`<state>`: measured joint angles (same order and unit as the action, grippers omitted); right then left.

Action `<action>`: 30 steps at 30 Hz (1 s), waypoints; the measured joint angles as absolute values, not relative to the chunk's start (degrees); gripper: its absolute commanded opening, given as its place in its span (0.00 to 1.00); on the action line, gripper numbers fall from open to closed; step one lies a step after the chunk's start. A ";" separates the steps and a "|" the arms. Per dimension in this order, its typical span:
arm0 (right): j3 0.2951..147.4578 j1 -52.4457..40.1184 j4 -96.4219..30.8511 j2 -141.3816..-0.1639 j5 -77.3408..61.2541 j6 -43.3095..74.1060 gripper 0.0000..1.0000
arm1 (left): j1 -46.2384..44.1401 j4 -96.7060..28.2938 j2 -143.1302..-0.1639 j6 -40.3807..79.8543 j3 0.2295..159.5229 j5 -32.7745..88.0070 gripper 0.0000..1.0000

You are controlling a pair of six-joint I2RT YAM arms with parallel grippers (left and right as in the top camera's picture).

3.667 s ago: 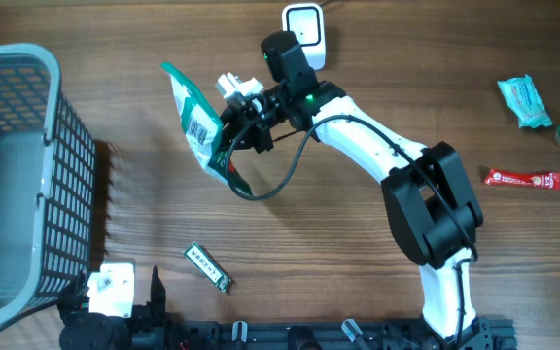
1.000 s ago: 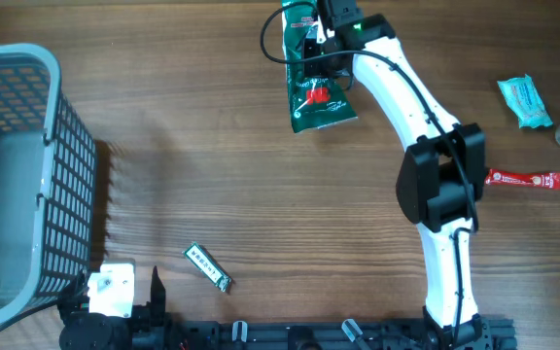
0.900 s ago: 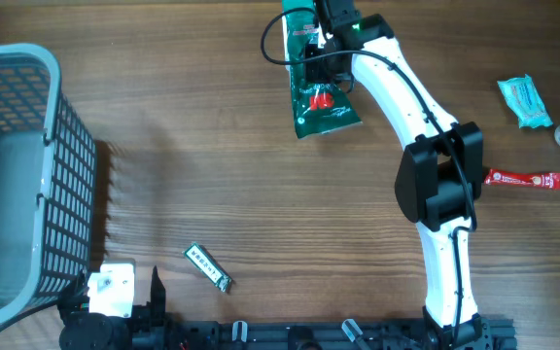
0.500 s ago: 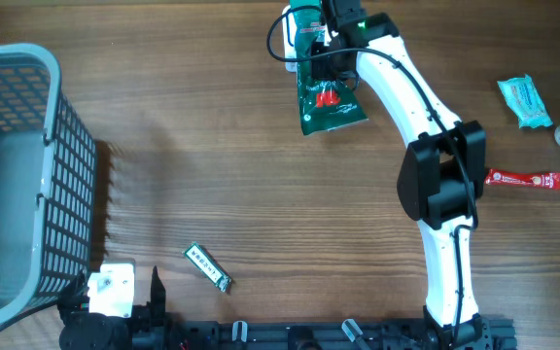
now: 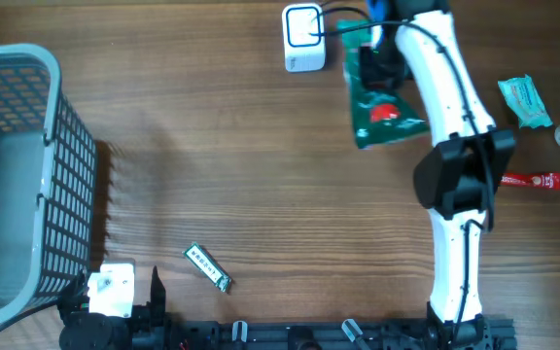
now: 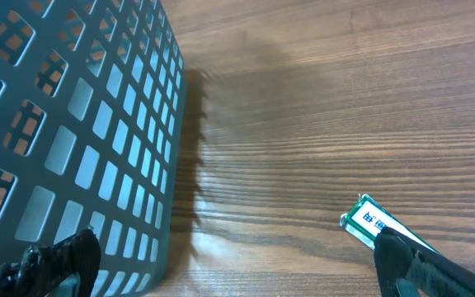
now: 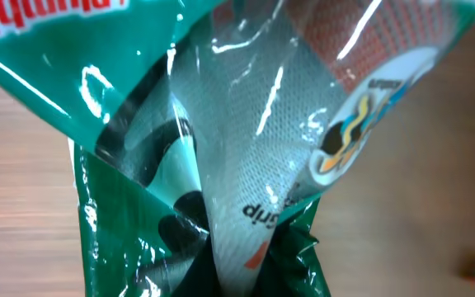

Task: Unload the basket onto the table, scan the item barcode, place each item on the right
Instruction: 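Carry the gloves pack to the right table edge and release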

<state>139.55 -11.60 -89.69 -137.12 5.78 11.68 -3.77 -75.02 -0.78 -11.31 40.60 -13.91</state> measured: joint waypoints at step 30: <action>126.54 34.24 -62.46 -138.10 -14.96 5.80 1.00 | -3.77 -75.02 -0.78 -11.31 40.60 -13.89 1.00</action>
<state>126.54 34.24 -62.46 -138.10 -14.96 5.80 -3.77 -75.02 -0.78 -11.31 40.60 -13.89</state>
